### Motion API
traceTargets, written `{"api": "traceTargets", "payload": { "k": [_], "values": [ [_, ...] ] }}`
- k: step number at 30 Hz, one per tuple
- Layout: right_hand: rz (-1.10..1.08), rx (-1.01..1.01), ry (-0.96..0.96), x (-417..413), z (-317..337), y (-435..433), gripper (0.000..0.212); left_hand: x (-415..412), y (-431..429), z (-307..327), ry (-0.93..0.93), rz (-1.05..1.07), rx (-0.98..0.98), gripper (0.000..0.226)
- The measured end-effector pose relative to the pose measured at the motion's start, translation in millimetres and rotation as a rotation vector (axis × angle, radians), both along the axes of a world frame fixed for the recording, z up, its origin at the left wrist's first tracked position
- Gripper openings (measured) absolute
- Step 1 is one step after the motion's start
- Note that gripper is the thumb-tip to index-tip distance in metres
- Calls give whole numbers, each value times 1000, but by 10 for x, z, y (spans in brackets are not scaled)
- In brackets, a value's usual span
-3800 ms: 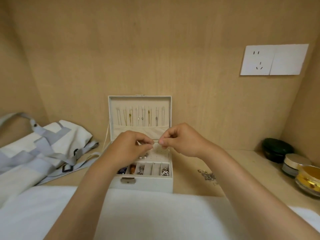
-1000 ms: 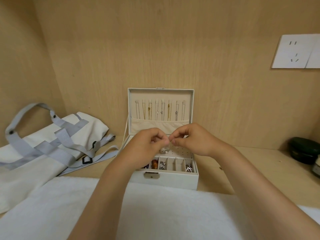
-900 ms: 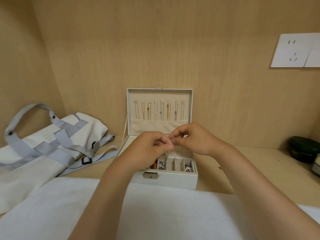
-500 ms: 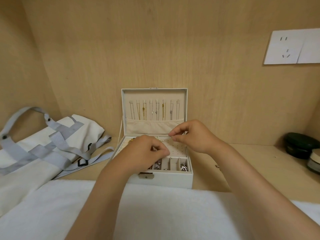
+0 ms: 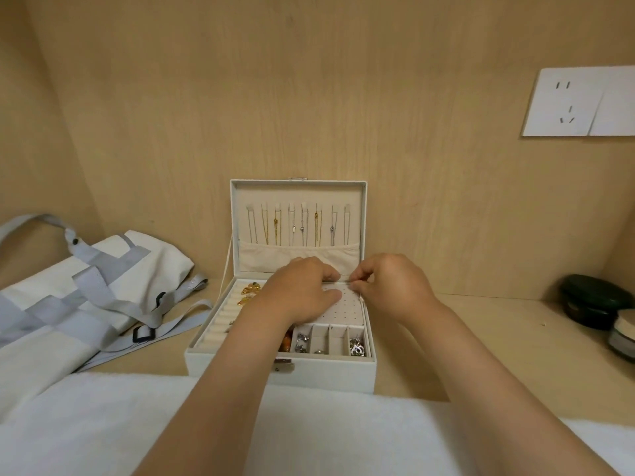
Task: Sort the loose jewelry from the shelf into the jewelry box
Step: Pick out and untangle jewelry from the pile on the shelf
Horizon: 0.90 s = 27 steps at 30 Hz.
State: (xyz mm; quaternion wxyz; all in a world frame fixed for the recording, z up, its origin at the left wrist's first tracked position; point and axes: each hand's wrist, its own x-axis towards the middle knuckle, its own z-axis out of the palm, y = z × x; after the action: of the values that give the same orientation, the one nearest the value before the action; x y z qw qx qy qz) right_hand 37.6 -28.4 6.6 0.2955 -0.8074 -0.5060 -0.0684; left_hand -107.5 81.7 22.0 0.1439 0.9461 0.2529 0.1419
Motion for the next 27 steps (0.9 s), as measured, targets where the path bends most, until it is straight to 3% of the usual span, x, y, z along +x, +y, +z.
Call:
{"api": "traceTargets", "payload": {
  "k": [6, 20, 27],
  "values": [
    [50, -64, -178, 3, 13, -3, 10, -9, 41, -73, 4, -46, 39, 41],
    [69, -134, -22, -6, 42, 22, 9, 37, -8, -84, 13, -15, 128, 39],
    [100, -72, 179, 45, 48, -36, 5, 48, -58, -52, 3, -16, 191, 38]
  ]
}}
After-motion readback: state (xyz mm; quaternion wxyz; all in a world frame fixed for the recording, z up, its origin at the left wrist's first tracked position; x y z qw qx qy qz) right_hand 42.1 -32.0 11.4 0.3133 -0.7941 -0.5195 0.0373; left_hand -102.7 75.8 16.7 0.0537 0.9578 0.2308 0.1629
